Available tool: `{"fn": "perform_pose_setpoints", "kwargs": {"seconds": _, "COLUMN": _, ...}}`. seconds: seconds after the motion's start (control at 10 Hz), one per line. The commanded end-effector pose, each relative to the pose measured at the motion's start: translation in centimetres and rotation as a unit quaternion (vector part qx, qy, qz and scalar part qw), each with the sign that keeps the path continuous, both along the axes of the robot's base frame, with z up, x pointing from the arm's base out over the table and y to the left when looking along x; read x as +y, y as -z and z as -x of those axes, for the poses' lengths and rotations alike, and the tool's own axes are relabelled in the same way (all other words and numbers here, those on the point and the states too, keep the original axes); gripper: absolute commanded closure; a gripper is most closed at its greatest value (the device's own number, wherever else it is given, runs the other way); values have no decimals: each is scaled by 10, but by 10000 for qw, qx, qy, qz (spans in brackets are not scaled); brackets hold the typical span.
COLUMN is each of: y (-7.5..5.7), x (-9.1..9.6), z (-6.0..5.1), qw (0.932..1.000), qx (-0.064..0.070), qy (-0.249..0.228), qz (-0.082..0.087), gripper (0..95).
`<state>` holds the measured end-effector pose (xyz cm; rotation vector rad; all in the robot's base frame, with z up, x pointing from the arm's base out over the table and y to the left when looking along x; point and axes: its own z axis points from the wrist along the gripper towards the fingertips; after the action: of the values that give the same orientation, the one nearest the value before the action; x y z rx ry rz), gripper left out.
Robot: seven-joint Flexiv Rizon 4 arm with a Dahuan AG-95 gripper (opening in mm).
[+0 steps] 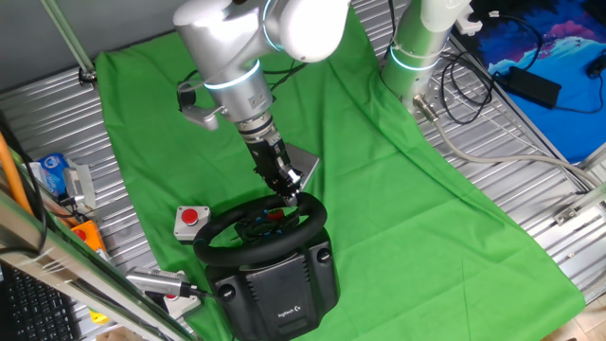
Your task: Rotate the steering wheel 90 degrees counterclockwise
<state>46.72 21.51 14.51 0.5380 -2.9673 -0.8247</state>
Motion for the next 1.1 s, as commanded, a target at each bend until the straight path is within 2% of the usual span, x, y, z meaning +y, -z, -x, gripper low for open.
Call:
{"fn": "perform_pose_setpoints", "kwargs": {"seconds": 0.1, "y": -3, "x": -2, "z": -1, "qw": 10000, "qx": 30, "qy": 28, "qz": -22, "gripper": 950}}
{"fn": "perform_pose_setpoints", "kwargs": {"seconds": 0.7, "y": -28, "x": -1, "z": -10, "qw": 9998, "qx": 139, "qy": 119, "qz": -3, "gripper": 950}}
{"fn": "perform_pose_setpoints", "kwargs": {"seconds": 0.9, "y": -32, "x": -2, "z": -16, "qw": 9997, "qx": 175, "qy": 178, "qz": -66, "gripper": 950}}
{"fn": "perform_pose_setpoints", "kwargs": {"seconds": 1.1, "y": -40, "x": -5, "z": -29, "qw": 9995, "qx": 218, "qy": 213, "qz": -65, "gripper": 950}}
